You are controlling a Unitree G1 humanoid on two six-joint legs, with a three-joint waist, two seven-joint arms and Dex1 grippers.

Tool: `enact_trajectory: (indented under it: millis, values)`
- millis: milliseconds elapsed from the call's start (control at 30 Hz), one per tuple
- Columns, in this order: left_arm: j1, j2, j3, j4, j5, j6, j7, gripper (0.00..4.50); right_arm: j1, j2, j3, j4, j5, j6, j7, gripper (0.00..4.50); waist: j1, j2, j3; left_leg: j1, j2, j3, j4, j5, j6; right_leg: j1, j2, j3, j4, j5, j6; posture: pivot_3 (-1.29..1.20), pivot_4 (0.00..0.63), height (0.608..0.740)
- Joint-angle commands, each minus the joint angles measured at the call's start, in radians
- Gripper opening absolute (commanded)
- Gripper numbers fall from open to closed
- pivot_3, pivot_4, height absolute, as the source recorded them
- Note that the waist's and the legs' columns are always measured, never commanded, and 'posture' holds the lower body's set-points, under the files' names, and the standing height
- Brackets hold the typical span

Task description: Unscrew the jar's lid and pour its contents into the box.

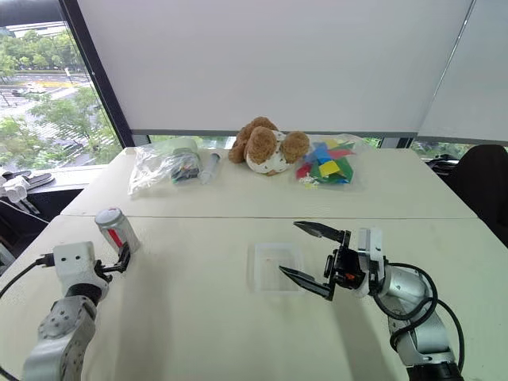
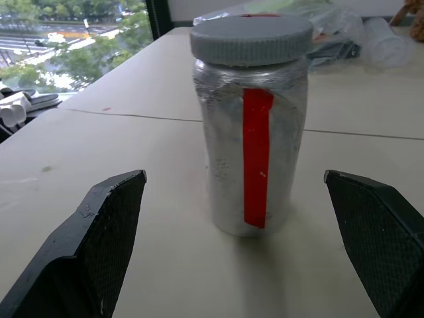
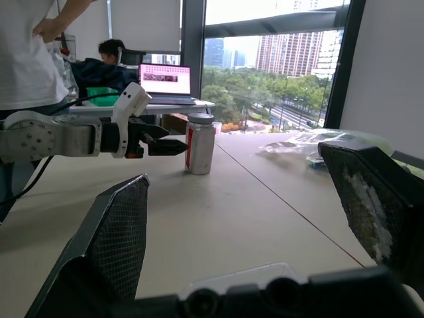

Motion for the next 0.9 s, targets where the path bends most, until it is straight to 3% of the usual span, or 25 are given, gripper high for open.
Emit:
enact_trajectory:
  millis: [33, 367, 900]
  values:
    - [-0.037, 0.012, -0.011, 0.006, 0.036, -0.03, 0.009, 4.45, -0.013, 0.004, -0.007, -0.033, 0.001, -0.015, -0.015, 4.5, 0.0, 0.0, 0.0, 0.0, 0.0, 0.0, 0.0, 0.0, 0.0, 0.0, 0.0, 0.0, 0.0, 0.0, 0.0, 0.0, 0.15, 0.74]
    - [-0.172, -0.002, -0.048, 0.065, 0.125, -0.037, 0.075, 4.45, -0.023, 0.001, -0.008, -0.028, -0.004, -0.015, -0.02, 4.5, -0.001, 0.0, 0.0, 0.0, 0.0, 0.0, 0.0, 0.001, -0.001, 0.0, 0.0, 0.0, 0.0, 0.001, 0.001, 0.0, 0.15, 0.74]
    - [-0.166, 0.01, -0.021, 0.05, 0.132, 0.002, 0.084, 4.45, 0.004, 0.001, -0.02, -0.036, -0.024, -0.034, -0.061, 4.5, -0.001, 0.0, 0.0, 0.0, -0.001, 0.0, 0.0, 0.001, -0.001, -0.001, 0.0, 0.0, 0.001, 0.002, 0.003, 0.0, 0.15, 0.74]
